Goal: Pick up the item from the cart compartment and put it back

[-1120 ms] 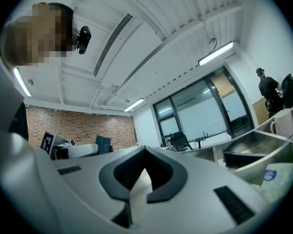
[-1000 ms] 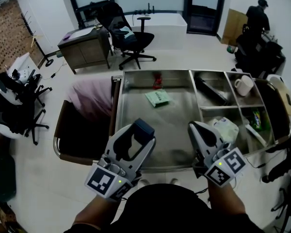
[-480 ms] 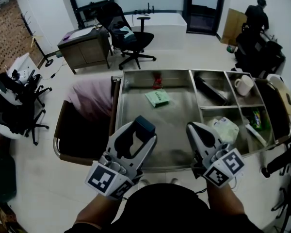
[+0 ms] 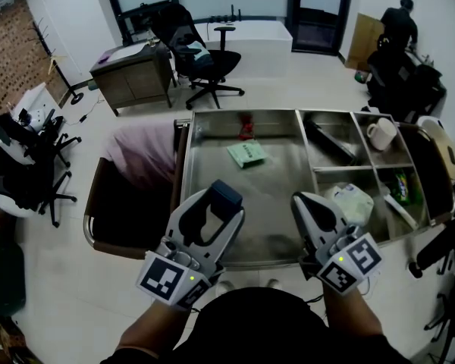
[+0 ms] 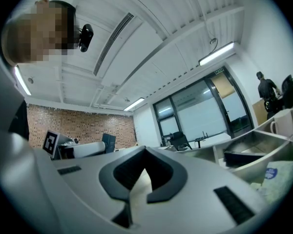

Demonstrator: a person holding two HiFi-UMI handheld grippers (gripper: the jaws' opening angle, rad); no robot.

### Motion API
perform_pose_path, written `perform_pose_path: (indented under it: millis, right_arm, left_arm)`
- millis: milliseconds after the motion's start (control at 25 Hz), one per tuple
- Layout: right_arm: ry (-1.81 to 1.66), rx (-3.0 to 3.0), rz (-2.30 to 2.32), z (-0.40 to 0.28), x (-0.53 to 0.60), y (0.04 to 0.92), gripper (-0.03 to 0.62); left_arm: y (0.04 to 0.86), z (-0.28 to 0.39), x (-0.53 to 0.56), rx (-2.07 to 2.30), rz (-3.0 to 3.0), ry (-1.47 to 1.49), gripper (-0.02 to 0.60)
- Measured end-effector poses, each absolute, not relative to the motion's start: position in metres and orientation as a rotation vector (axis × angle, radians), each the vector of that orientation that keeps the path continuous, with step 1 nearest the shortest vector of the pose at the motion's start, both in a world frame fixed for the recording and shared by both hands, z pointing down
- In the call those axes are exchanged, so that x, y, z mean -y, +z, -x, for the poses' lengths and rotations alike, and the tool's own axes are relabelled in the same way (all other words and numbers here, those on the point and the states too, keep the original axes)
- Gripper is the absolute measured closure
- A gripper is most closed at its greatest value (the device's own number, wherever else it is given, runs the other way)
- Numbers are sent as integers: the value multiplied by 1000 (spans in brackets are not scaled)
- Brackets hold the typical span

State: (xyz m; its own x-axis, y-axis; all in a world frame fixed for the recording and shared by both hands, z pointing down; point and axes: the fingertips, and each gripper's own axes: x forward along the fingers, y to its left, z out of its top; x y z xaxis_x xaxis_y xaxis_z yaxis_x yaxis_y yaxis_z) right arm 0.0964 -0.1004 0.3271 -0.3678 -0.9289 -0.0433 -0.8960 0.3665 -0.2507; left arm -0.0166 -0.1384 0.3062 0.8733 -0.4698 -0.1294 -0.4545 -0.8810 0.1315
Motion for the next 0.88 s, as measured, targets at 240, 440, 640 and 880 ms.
perform_pose_path:
  millis: [240,440,640,880]
  right_arm:
    - [-275,-2441,1648,-98,101,325,574]
    - [-273,-2443,1648,-98,100,324,574]
    - [-272,-2440,1644,-100,102,323,574]
    - [-274,-2435,1643,-103,102,323,574]
  left_arm:
    - [305,16,138,723,-2954,-241,334]
    - [304,16,136,719,-2957,-244,334]
    - [297,14,141,737,-2988,-212,334]
    - [279,0,160,765,-3107,-44,334]
